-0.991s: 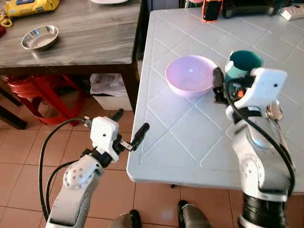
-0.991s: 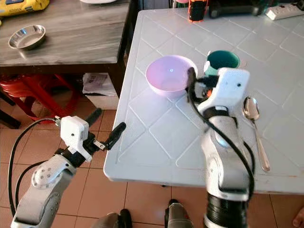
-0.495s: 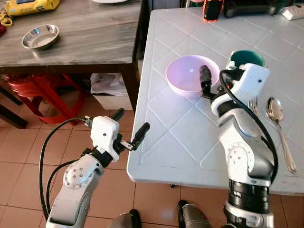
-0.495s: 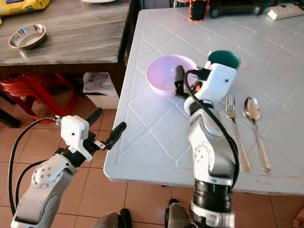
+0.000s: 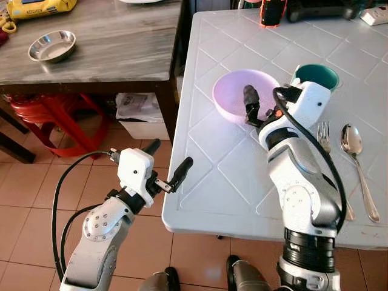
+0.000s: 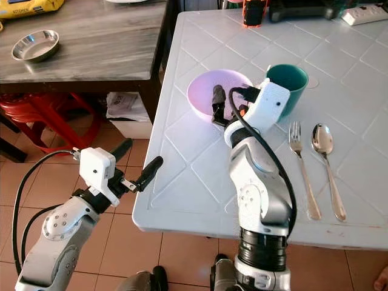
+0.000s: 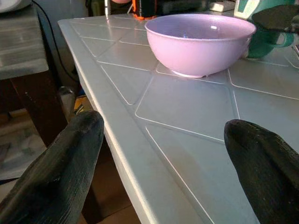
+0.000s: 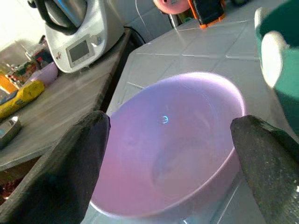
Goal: Setting the table
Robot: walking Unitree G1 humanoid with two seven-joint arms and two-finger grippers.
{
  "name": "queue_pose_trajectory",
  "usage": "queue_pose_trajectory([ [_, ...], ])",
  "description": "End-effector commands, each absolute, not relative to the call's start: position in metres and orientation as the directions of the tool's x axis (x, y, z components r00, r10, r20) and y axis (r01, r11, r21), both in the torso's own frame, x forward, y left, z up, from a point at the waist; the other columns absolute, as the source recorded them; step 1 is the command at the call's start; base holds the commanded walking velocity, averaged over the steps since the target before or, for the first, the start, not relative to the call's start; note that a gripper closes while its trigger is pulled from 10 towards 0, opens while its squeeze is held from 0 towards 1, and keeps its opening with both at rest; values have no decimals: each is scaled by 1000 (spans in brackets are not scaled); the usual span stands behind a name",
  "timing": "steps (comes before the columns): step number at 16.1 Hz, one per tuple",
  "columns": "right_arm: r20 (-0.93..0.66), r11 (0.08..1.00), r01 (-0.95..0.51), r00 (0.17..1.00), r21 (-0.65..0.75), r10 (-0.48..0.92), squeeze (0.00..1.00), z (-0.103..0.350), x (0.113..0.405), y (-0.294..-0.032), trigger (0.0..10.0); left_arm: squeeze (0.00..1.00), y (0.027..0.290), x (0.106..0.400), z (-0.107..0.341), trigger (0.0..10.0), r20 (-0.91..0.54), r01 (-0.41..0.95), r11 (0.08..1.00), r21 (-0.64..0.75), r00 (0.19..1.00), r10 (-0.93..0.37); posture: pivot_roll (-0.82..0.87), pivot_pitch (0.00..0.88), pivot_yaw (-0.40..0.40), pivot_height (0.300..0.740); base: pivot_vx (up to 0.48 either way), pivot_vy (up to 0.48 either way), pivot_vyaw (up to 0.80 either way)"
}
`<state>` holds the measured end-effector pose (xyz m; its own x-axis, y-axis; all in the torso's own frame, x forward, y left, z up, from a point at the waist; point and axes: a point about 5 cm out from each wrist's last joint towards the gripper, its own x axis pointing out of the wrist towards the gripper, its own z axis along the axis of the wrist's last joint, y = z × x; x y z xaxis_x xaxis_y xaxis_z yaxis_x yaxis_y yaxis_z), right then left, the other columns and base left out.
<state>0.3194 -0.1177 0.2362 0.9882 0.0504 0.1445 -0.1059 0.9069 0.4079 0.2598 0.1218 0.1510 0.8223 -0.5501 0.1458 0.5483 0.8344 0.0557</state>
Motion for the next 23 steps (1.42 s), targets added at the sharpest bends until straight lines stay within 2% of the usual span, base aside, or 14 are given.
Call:
queue_pose_trajectory([
  [1, 175, 901, -134, 982, 413, 66, 0, 244, 312, -111, 10000, 0, 124, 258, 151, 10000, 138, 549, 834, 59, 823, -552, -141, 261, 110, 740, 0, 0, 0],
  [7, 194, 911, -148, 978, 385, 77, 0, 247, 302, -108, 10000, 0, 121, 258, 151, 10000, 141, 554, 831, 55, 819, -556, -141, 258, 113, 740, 0, 0, 0],
  [12, 126, 870, -64, 992, 490, 2, 0, 229, 293, -112, 10000, 0, 123, 258, 150, 10000, 135, 553, 831, 55, 821, -555, -139, 260, 117, 740, 0, 0, 0],
  [14, 122, 871, -60, 993, 488, 0, 0, 227, 291, -113, 10000, 0, 122, 258, 151, 10000, 136, 555, 830, 55, 820, -557, -139, 260, 117, 740, 0, 0, 0],
  [23, 70, 764, 17, 994, 645, -80, 0, 223, 325, -134, 10000, 0, 122, 256, 150, 10000, 127, 565, 823, 53, 814, -567, -127, 273, 124, 740, 0, 0, 0],
])
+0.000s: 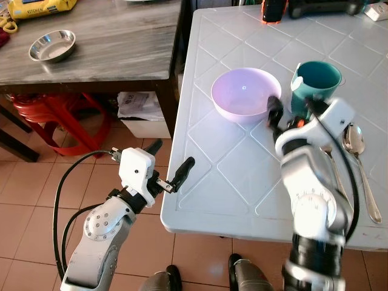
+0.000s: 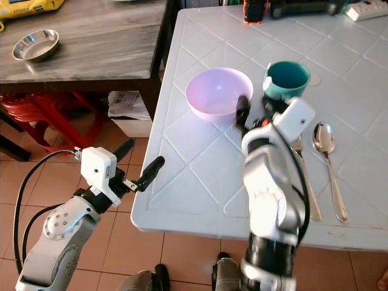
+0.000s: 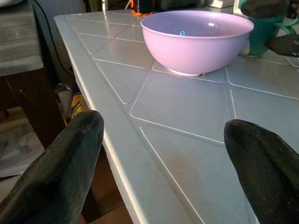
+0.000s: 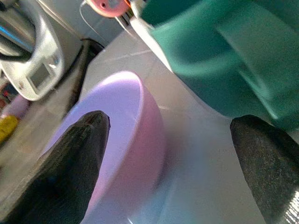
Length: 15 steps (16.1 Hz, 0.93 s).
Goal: Setting the table
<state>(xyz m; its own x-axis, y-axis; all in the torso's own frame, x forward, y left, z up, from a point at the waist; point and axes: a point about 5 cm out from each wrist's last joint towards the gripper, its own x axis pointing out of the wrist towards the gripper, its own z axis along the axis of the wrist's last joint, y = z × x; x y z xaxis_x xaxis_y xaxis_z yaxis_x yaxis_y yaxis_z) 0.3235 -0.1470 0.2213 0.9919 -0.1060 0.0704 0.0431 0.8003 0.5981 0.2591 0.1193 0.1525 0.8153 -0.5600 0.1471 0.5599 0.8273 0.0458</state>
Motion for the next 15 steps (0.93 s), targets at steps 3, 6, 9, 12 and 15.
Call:
queue_pose_trajectory([
  [3, 96, 760, -55, 995, 647, -10, 0, 232, 338, -120, 10000, 0, 121, 255, 151, 10000, 125, 570, 820, 54, 811, -572, -121, 274, 127, 740, 0, 0, 0],
  [6, 42, 701, -53, 999, 711, 32, 0, 225, 345, -112, 9882, 0, 122, 255, 151, 10000, 122, 566, 822, 56, 814, -568, -112, 275, 121, 740, 0, 0, 0],
  [9, 0, 679, -45, 998, 733, 65, 0, 220, 349, -107, 392, 0, 122, 254, 151, 10000, 119, 565, 823, 56, 815, -567, -108, 274, 120, 740, 0, 0, 0],
  [12, -17, 669, -62, 994, 740, 110, 0, 218, 350, -102, 0, 0, 124, 257, 150, 10000, 111, 542, 841, 11, 835, -539, -111, 274, 120, 740, 0, 0, 0],
  [15, -24, 673, -64, 992, 737, 121, 0, 216, 347, -101, 0, 0, 123, 257, 150, 10000, 111, 546, 838, 21, 832, -544, -114, 273, 123, 740, 0, 0, 0],
])
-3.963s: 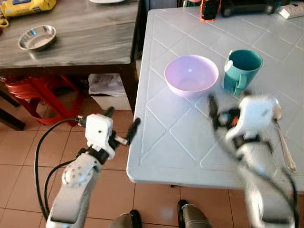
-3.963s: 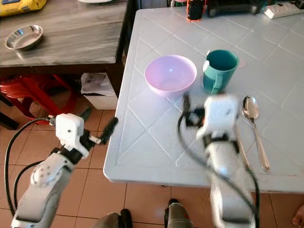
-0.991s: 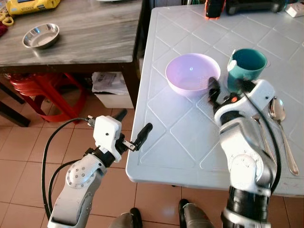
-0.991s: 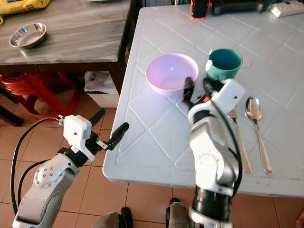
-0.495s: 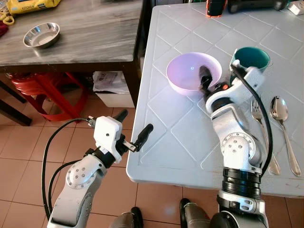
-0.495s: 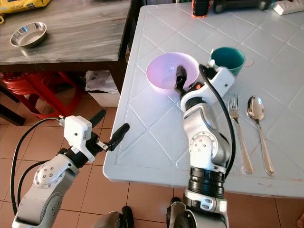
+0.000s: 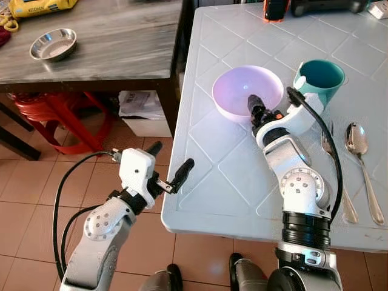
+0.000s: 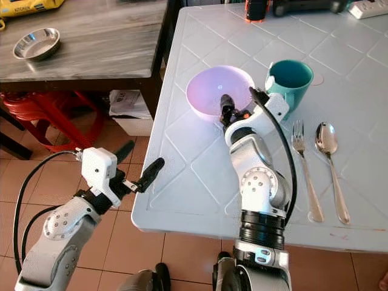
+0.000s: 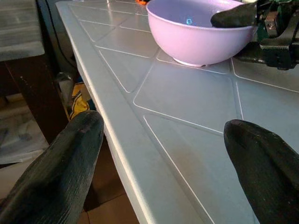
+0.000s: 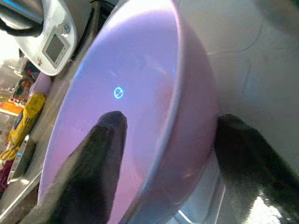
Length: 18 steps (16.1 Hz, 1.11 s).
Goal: Setting the table
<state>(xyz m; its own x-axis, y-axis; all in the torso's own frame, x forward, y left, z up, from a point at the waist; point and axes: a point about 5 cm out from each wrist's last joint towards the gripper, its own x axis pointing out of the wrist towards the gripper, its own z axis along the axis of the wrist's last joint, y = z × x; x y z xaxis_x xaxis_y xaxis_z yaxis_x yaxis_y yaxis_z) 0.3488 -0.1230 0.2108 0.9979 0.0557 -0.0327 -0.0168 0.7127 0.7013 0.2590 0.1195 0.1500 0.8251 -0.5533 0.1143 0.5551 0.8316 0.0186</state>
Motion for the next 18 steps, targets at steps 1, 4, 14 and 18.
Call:
queue_pose_trajectory([
  [1, -28, 676, -62, 992, 734, 122, 0, 215, 347, -101, 0, 0, 123, 257, 150, 10000, 110, 546, 837, 21, 831, -545, -114, 273, 123, 740, 0, 0, 0],
  [4, -46, 688, -52, 991, 724, 123, 0, 211, 345, -102, 0, 0, 123, 257, 150, 10000, 107, 543, 839, 16, 834, -542, -115, 274, 121, 740, 0, 0, 0],
  [14, -71, 689, -22, 992, 724, 106, 0, 205, 345, -110, 0, 0, 121, 258, 150, 10000, 107, 545, 838, 14, 833, -543, -121, 271, 120, 740, 0, 0, 0],
  [18, -78, 693, -17, 991, 720, 105, 0, 203, 344, -111, 0, 0, 120, 259, 149, 10000, 107, 545, 838, 16, 833, -543, -121, 268, 120, 740, 0, 0, 0],
])
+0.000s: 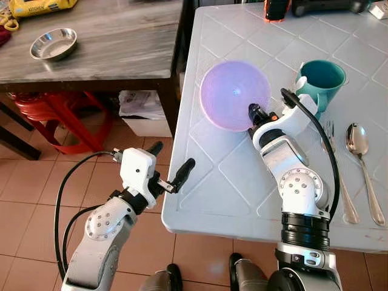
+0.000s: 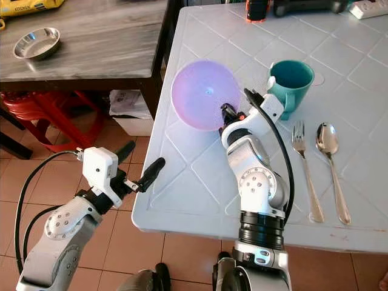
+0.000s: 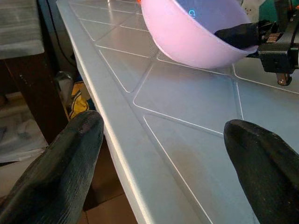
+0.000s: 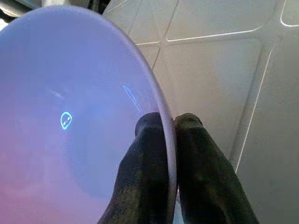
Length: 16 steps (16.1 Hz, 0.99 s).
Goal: Setting the table
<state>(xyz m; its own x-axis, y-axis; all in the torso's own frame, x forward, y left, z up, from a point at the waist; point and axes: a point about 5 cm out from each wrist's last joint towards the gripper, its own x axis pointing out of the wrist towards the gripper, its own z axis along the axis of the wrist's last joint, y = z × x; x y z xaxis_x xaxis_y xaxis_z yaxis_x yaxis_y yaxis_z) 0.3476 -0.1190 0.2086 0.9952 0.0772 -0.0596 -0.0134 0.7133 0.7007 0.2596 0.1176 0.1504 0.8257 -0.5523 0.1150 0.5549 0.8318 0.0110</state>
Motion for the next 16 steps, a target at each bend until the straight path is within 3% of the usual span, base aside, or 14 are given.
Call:
queue_pose_trajectory([
  [1, -79, 698, -16, 991, 716, 104, 0, 203, 344, -111, 0, 0, 120, 259, 149, 10000, 107, 545, 838, 17, 832, -544, -121, 268, 120, 740, 0, 0, 0],
  [3, -73, 738, -32, 991, 675, 110, 0, 203, 343, -114, 0, 0, 120, 260, 149, 10000, 107, 550, 835, 23, 829, -549, -122, 263, 119, 740, 0, 0, 0],
  [7, 27, 898, -123, 992, 422, 124, 0, 215, 337, -124, 0, 0, 135, 281, 155, 10000, 144, 439, 897, 59, 885, -443, -130, 250, 107, 740, 0, 0, 0],
  [10, 87, 941, -195, 980, 277, 178, 0, 219, 327, -123, 0, 0, 147, 300, 162, 10000, 171, 329, 939, 99, 924, -342, -146, 237, 102, 740, 0, 0, 0],
  [12, 146, 951, -294, 949, 98, 278, 0, 227, 316, -123, 0, 0, 156, 312, 165, 10000, 182, 238, 964, 114, 949, -256, -160, 231, 110, 740, 0, 0, 0],
  [15, 197, 957, -291, 938, -1, 285, 0, 240, 307, -146, 0, 0, 165, 317, 163, 10000, 189, 112, 984, 139, 972, -138, -170, 221, 111, 740, 0, 0, 0],
  [16, 204, 951, -303, 929, -55, 308, 0, 242, 303, -148, 3529, 0, 167, 318, 161, 10000, 186, 74, 988, 136, 978, -99, -173, 219, 113, 740, 0, 0, 0],
])
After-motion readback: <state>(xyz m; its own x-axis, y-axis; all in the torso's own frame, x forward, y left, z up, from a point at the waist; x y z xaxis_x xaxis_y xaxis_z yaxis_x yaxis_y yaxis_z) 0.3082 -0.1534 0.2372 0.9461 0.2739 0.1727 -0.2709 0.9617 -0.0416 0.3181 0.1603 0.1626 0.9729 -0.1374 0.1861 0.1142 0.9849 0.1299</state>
